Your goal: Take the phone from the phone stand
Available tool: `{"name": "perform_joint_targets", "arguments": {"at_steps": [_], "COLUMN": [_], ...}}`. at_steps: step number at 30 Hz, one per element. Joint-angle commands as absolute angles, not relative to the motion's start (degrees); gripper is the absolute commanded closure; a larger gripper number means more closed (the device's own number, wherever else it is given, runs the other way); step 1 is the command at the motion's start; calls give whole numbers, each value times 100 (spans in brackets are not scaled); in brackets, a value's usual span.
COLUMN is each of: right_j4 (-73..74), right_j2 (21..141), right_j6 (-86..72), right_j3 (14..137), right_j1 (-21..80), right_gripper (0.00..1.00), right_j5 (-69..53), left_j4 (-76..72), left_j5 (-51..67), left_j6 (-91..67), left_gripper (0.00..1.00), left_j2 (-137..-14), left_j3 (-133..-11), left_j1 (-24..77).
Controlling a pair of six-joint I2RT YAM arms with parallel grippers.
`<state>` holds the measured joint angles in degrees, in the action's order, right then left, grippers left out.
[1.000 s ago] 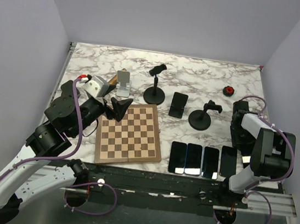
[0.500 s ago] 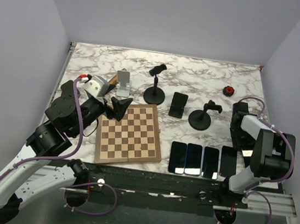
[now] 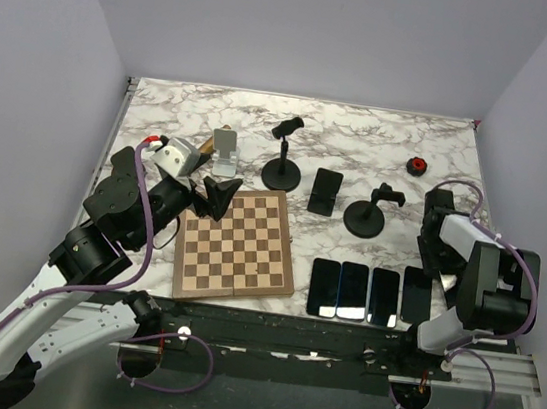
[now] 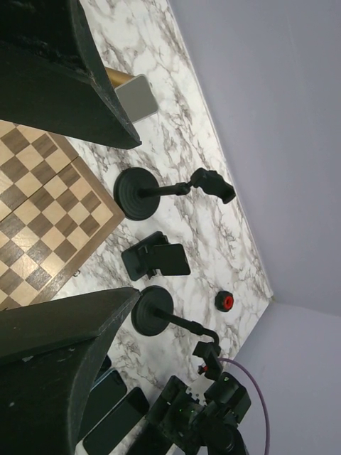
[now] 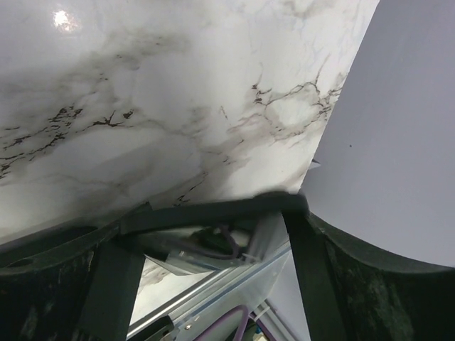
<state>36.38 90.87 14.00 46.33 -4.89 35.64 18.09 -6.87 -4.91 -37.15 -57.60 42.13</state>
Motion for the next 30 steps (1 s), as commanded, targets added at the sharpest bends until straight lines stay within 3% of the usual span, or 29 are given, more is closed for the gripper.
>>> {"name": "perform_joint_targets", "arguments": {"at_steps": [1,6,15,30], "right_j4": [3858,3872,3753,3422], "right_j2": [9110,9044,8858,5781], "right_j6": [1306,1275,1064,1027], "right_j3": [4400,4423,4818,4994], "right_j1": [-512,-512,-500,181], "right_gripper": [12,0,0,0], "right_j5": [2777,2810,3309,3567], "left_j4": [1752,1740,1732,1620], "left_j5": [-800,-826,-913,-1334], "left_j6": [-413,-401,-337,-143], "left_gripper": [13,13,13,11], "left_j2": [-3735,-3755,-3822,-3993], "left_j3": [-5695,-5687,-5651,-5513], "left_j1": [4228,4228,4236,4337]}}
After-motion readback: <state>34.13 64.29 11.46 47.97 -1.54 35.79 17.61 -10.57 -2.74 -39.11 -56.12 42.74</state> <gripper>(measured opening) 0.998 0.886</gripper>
